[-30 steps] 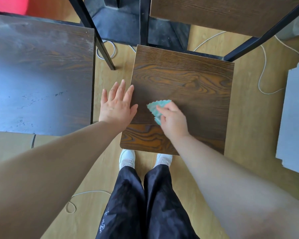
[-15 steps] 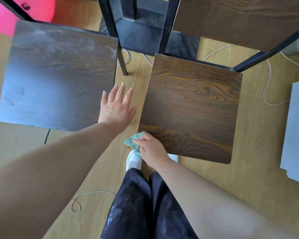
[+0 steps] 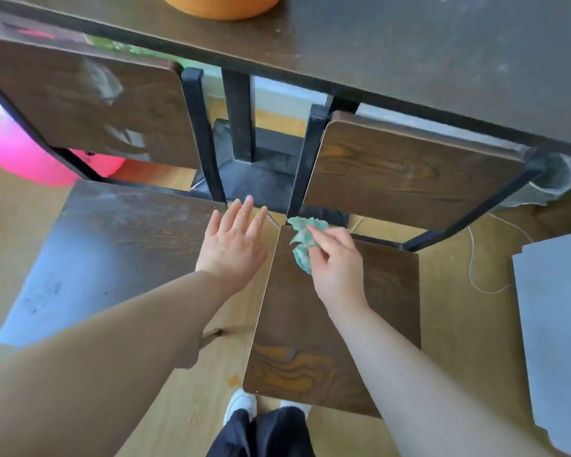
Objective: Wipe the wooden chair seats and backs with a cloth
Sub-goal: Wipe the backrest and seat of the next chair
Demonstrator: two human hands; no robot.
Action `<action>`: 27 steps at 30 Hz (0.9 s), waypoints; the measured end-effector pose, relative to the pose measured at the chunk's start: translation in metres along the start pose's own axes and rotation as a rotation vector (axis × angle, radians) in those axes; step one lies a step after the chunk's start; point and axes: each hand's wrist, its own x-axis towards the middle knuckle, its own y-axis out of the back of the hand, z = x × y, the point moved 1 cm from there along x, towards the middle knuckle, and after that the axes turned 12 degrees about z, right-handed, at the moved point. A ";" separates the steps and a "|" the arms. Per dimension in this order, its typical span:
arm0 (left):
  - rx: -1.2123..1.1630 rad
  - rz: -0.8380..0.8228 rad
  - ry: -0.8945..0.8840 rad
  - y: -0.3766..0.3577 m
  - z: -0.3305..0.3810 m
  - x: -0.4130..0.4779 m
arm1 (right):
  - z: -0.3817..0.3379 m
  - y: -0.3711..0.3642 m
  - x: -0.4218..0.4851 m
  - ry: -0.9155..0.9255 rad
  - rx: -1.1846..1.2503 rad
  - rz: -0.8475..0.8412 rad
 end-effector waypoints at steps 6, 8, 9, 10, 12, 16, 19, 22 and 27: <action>-0.022 0.080 0.045 0.020 0.011 0.057 | -0.057 0.034 0.094 0.347 0.038 0.321; -0.019 0.099 0.053 0.023 0.012 0.068 | -0.074 0.035 0.118 0.503 0.041 0.377; -0.023 0.102 0.063 0.023 0.013 0.071 | -0.080 0.032 0.128 0.562 0.028 0.370; -0.031 0.107 0.072 0.023 0.013 0.073 | -0.083 0.027 0.134 0.606 0.002 0.350; -0.048 0.108 0.081 0.020 0.013 0.075 | -0.081 0.014 0.142 0.650 -0.076 0.298; -0.066 0.047 0.065 0.004 0.010 0.074 | -0.062 -0.011 0.135 0.640 -0.192 0.258; -0.068 0.031 0.032 -0.013 0.003 0.074 | -0.048 -0.027 0.123 0.523 -0.225 0.207; -0.052 0.004 0.016 -0.026 -0.004 0.073 | -0.021 -0.051 0.109 0.358 -0.238 0.104; -0.056 -0.068 -0.009 -0.056 -0.014 0.069 | 0.013 -0.081 0.086 0.027 -0.086 0.000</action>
